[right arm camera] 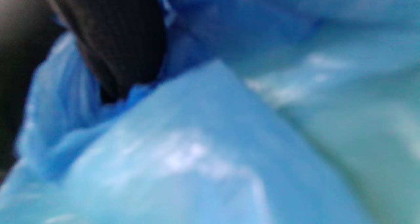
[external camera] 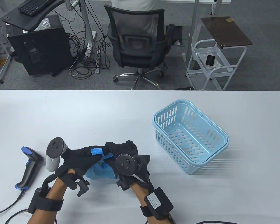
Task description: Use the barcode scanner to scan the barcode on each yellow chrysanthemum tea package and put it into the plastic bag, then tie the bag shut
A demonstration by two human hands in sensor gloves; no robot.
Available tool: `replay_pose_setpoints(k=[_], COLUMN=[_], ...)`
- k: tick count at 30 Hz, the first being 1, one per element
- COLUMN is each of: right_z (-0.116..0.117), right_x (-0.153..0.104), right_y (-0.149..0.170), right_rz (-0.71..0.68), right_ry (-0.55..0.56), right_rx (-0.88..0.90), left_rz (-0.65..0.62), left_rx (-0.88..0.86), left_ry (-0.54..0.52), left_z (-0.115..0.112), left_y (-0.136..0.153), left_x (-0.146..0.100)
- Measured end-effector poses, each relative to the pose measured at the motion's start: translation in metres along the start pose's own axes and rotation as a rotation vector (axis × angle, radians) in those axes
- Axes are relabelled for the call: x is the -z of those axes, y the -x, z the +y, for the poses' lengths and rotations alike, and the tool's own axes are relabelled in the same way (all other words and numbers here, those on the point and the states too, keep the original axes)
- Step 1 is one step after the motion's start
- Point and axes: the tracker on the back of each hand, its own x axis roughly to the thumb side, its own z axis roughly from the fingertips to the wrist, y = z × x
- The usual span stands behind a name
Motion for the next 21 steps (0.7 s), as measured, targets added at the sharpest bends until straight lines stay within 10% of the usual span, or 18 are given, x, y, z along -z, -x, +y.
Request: replay_pose_setpoints(k=[15, 21], right_z=[0.001, 0.004], right_x=[-0.004, -0.010], right_y=[0.001, -0.001], right_rz=[0.066, 0.041], right_ry=[0.087, 0.064], right_rx=[-0.124, -0.137], left_rz=[0.097, 0.177], left_rx=[0.342, 0.283], left_ry=[-0.297, -0.246], left_z=[-0.004, -0.001], left_y=[-0.017, -0.006], left_x=[-0.015, -0.014])
